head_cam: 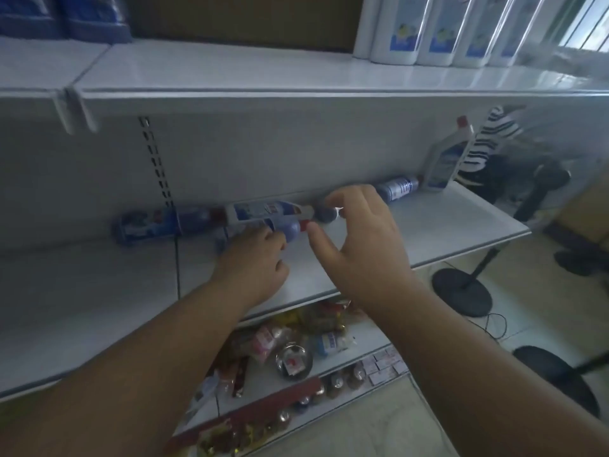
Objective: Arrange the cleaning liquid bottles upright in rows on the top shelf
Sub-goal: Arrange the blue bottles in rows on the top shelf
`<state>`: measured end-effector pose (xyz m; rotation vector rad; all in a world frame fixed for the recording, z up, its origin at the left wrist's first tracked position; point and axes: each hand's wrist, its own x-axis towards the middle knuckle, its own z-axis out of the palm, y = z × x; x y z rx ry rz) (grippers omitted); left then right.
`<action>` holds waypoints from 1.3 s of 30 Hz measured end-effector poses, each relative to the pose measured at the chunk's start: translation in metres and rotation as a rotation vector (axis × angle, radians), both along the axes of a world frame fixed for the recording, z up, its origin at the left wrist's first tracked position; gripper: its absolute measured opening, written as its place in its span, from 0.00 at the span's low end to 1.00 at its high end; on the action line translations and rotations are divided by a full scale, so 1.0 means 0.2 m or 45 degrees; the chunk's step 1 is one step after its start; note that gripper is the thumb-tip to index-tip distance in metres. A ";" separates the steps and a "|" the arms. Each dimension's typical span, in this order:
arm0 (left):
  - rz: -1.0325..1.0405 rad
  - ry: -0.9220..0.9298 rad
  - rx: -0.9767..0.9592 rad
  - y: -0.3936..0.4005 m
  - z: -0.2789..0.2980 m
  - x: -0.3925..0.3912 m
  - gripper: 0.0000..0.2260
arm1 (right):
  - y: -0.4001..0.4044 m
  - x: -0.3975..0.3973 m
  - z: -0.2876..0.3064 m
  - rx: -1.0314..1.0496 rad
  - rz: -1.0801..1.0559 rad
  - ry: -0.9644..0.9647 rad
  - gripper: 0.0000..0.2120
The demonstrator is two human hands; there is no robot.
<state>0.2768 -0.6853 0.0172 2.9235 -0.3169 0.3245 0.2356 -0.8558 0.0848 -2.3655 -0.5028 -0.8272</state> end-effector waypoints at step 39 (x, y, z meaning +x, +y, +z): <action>1.075 0.011 -1.016 -0.22 -0.16 -0.38 0.20 | 0.26 1.29 -0.55 -1.250 0.507 0.472 0.31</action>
